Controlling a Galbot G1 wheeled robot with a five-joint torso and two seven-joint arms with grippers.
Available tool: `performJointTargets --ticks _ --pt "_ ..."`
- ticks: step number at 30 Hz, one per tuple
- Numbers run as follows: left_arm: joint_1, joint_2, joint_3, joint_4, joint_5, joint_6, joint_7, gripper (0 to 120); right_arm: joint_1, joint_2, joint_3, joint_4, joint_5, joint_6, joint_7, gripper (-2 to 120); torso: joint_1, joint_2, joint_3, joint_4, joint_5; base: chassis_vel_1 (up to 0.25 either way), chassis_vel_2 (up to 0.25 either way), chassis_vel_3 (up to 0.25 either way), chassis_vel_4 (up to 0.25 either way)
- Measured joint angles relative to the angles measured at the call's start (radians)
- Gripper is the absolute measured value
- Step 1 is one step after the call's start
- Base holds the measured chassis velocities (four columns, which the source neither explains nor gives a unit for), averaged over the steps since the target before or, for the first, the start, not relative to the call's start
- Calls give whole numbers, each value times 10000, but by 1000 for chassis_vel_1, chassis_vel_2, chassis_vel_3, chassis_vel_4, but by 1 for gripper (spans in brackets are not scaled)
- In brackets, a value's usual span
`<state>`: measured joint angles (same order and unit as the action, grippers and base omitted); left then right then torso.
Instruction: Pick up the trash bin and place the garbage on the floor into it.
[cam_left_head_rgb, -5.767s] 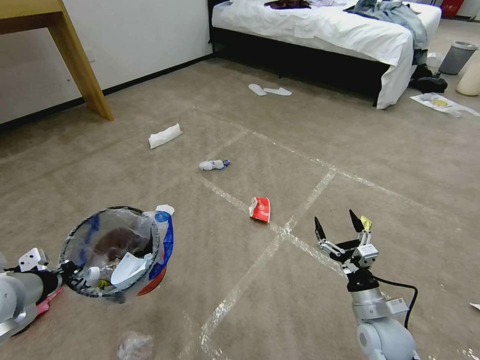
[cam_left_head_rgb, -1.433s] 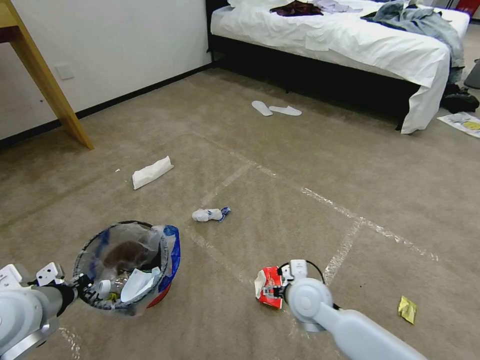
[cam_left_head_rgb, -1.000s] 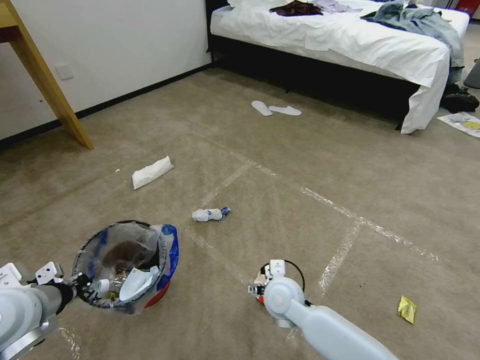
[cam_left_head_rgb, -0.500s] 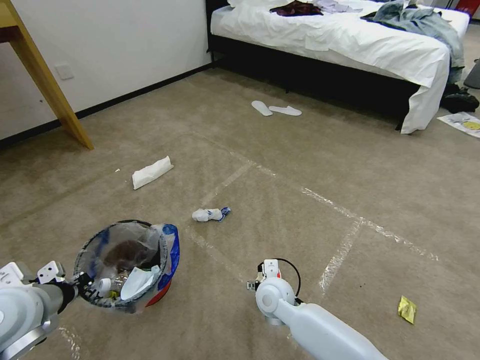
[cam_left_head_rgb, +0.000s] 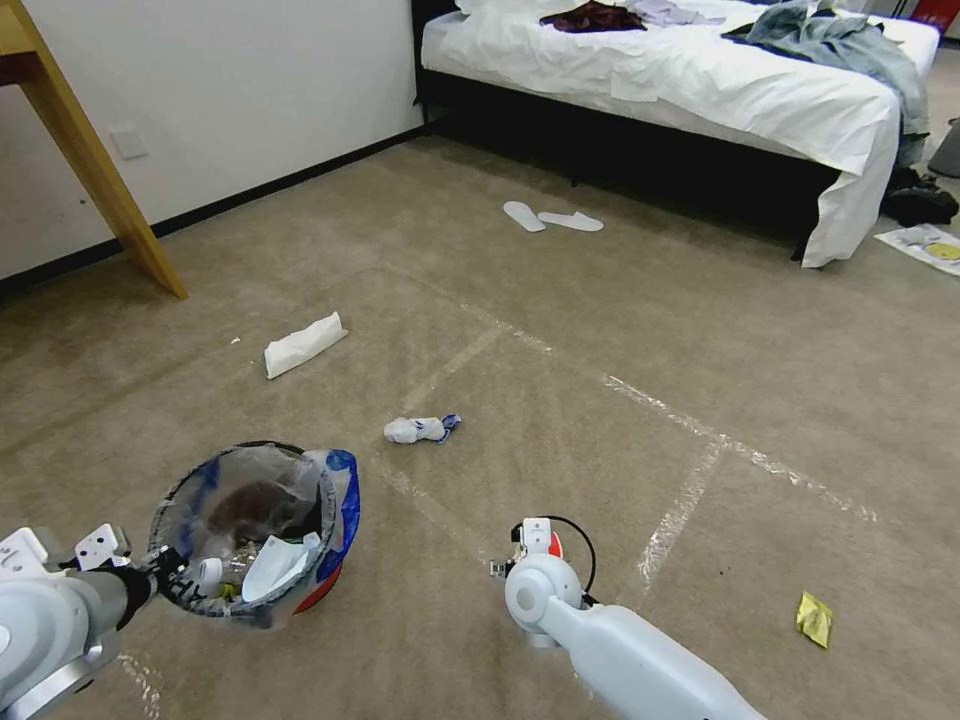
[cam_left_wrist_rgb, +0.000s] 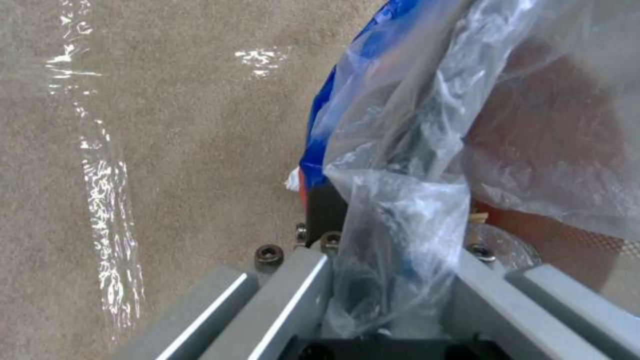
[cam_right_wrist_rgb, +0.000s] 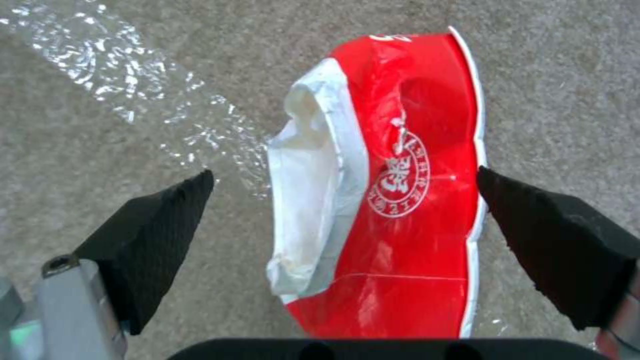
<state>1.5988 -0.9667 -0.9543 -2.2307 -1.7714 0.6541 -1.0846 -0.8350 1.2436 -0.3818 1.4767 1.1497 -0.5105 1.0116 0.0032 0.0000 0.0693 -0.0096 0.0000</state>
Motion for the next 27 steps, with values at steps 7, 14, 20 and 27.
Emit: performJointTargets --ticks 7,14,20,27 --pt "12 -12 6 -9 34 -5 19 0 -120 -23 128 -127 -360 72 -113 100 1 0 0 -1 0 0 0 0 0" --pt "-37 -20 106 -11 81 -24 55 0 -105 52 219 -406 -476 151 -213 100 0 0 0 0 0 0 0 0 0" --pt "-15 -14 101 36 141 -25 140 0 -104 79 274 -549 -577 238 -237 83 0 0 0 0 0 0 0 0 0" --pt "-137 108 144 73 140 -52 150 0 -134 45 360 -474 -524 326 -231 57 0 0 0 -1 1 0 0 0 0"
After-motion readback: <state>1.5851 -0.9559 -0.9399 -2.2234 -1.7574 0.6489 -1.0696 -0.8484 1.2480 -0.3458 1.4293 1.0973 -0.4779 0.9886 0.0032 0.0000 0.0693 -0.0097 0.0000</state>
